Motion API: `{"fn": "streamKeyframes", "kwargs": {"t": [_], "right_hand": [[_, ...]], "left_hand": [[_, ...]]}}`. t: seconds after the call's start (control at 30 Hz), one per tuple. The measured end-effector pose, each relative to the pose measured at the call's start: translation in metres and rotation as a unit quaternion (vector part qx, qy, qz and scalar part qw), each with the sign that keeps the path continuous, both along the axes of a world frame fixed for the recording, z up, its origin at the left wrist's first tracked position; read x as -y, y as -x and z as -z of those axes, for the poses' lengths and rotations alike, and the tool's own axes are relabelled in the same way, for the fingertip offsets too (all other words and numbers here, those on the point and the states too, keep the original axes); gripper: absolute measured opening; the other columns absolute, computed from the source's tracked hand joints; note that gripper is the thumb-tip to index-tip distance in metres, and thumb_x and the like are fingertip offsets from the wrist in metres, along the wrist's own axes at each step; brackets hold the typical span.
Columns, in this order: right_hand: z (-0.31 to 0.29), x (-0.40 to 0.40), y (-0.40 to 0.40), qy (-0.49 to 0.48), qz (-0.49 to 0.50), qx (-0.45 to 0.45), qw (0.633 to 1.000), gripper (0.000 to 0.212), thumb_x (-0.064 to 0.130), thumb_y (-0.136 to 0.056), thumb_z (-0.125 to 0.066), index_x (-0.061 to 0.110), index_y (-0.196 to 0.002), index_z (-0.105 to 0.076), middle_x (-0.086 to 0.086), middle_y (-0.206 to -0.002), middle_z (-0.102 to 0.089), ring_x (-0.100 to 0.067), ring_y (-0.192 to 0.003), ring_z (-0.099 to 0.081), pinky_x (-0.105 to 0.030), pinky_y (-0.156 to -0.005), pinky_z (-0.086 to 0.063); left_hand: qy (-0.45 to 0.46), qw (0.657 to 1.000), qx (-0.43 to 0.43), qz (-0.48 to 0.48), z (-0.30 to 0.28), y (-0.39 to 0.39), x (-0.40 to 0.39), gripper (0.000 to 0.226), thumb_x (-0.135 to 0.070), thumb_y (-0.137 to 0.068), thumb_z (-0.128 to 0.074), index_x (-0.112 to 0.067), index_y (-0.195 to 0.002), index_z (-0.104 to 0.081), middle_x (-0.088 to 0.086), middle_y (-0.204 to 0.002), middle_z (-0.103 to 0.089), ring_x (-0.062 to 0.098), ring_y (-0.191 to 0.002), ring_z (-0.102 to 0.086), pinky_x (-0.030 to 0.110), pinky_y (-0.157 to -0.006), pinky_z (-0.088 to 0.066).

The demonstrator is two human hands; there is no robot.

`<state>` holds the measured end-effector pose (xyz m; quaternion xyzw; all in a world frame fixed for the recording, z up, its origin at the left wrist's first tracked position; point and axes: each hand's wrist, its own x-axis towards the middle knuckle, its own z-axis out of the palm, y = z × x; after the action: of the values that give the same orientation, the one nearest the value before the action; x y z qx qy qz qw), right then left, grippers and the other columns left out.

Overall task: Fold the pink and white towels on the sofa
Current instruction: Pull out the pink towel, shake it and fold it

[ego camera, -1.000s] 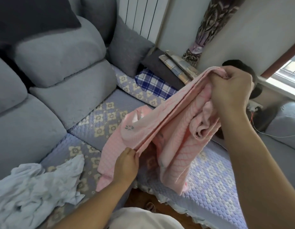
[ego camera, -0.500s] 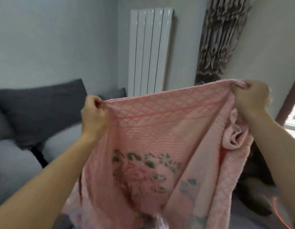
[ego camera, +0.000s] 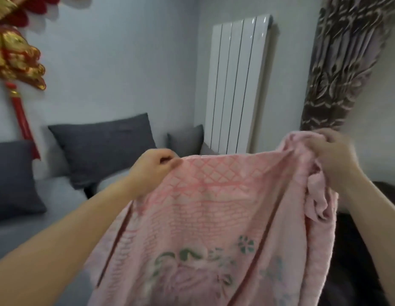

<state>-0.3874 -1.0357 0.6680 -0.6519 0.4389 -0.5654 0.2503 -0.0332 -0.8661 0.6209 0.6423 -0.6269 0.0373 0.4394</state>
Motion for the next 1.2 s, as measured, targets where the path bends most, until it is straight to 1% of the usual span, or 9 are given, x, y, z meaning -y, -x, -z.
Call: {"fn": "streamKeyframes", "kwargs": {"t": [0.13, 0.27, 0.37, 0.57, 0.7, 0.87, 1.0, 1.13, 1.2], "right_hand": [[0.034, -0.059, -0.055, 0.036, -0.3, -0.324, 0.896, 0.045, 0.056, -0.073, -0.065, 0.07, -0.114, -0.052, 0.041, -0.103, -0.065, 0.021, -0.092, -0.06, -0.002, -0.073, -0.045], [0.092, -0.066, -0.074, -0.051, -0.423, -0.32, 0.846, 0.009, 0.035, -0.088, -0.067, 0.038, -0.092, -0.075, 0.023, -0.077, -0.068, 0.009, -0.067, -0.056, -0.014, -0.063, -0.042], [0.119, -0.06, -0.06, -0.073, -0.335, -0.348, 0.872, 0.035, 0.044, -0.091, -0.068, 0.01, -0.083, -0.073, -0.002, -0.07, -0.065, -0.019, -0.062, -0.052, -0.038, -0.061, -0.041], [0.126, -0.055, -0.044, 0.064, -0.078, -0.3, 0.949, 0.026, 0.043, -0.089, -0.057, 0.024, -0.079, -0.071, 0.0, -0.075, -0.071, -0.031, -0.084, -0.064, -0.038, -0.068, -0.047], [0.118, -0.036, -0.03, 0.101, 0.027, -0.249, 0.963, 0.032, 0.042, -0.092, -0.053, 0.017, -0.086, -0.071, -0.008, -0.082, -0.072, -0.036, -0.082, -0.063, -0.036, -0.064, -0.042], [0.102, -0.026, -0.017, 0.096, 0.071, -0.183, 0.976, 0.035, 0.043, -0.088, -0.051, 0.012, -0.073, -0.061, 0.001, -0.053, -0.049, -0.032, -0.064, -0.051, -0.03, -0.061, -0.031], [0.1, -0.034, -0.016, 0.108, 0.03, -0.18, 0.977, 0.038, 0.044, -0.087, -0.053, 0.009, -0.073, -0.063, 0.001, -0.055, -0.054, -0.03, -0.062, -0.053, -0.032, -0.057, -0.033], [0.1, -0.041, -0.017, 0.11, 0.02, -0.172, 0.979, 0.036, 0.042, -0.086, -0.053, 0.01, -0.074, -0.065, 0.0, -0.057, -0.058, -0.028, -0.062, -0.056, -0.034, -0.055, -0.039], [0.101, -0.049, -0.02, 0.112, 0.004, -0.169, 0.979, 0.034, 0.041, -0.087, -0.052, 0.012, -0.074, -0.066, 0.001, -0.059, -0.061, -0.025, -0.062, -0.058, -0.035, -0.056, -0.044]], "left_hand": [[-0.119, 0.984, -0.011, 0.128, 0.003, 0.076, 0.016, 0.031, -0.034, -0.095, -0.066, -0.022, -0.067, -0.066, -0.015, -0.059, -0.055, -0.002, -0.055, -0.043, 0.016, -0.053, -0.036], [-0.143, 0.979, -0.057, 0.134, 0.039, 0.121, 0.03, 0.03, -0.043, -0.088, -0.072, -0.017, -0.076, -0.065, -0.012, -0.056, -0.052, 0.001, -0.05, -0.038, 0.019, -0.049, -0.034], [-0.134, 0.96, -0.218, 0.117, 0.087, 0.13, 0.015, 0.029, -0.029, -0.08, -0.082, -0.026, -0.088, -0.055, -0.011, -0.068, -0.059, 0.0, -0.057, -0.046, 0.017, -0.053, -0.039], [-0.163, 0.963, -0.211, -0.045, 0.186, 0.17, -0.049, 0.021, -0.029, -0.081, -0.065, -0.028, -0.097, -0.052, -0.006, -0.075, -0.058, 0.006, -0.065, -0.053, 0.039, -0.067, -0.048], [-0.144, 0.983, -0.103, -0.055, 0.186, 0.179, -0.084, 0.054, -0.042, -0.074, -0.048, -0.054, -0.125, -0.035, -0.032, -0.085, -0.055, -0.001, -0.069, -0.055, 0.013, -0.059, -0.041], [-0.173, 0.979, -0.101, -0.046, 0.177, 0.176, -0.088, 0.026, -0.032, -0.08, -0.045, -0.052, -0.097, -0.047, -0.021, -0.078, -0.059, 0.003, -0.065, -0.054, 0.02, -0.059, -0.043], [-0.253, 0.937, -0.238, 0.03, 0.186, 0.187, -0.077, 0.021, -0.02, -0.081, -0.059, -0.036, -0.067, -0.06, -0.019, -0.062, -0.054, -0.002, -0.057, -0.048, 0.03, -0.06, -0.044], [-0.304, 0.783, -0.461, 0.285, 0.198, 0.204, -0.074, 0.018, -0.013, -0.069, -0.057, -0.02, -0.067, -0.074, -0.022, -0.096, -0.067, -0.001, -0.086, -0.064, 0.013, -0.074, -0.047], [-0.327, 0.817, -0.398, 0.259, 0.216, 0.217, -0.064, 0.019, -0.023, -0.077, -0.059, -0.022, -0.079, -0.078, -0.027, -0.119, -0.06, -0.004, -0.107, -0.06, 0.01, -0.083, -0.045]]}}
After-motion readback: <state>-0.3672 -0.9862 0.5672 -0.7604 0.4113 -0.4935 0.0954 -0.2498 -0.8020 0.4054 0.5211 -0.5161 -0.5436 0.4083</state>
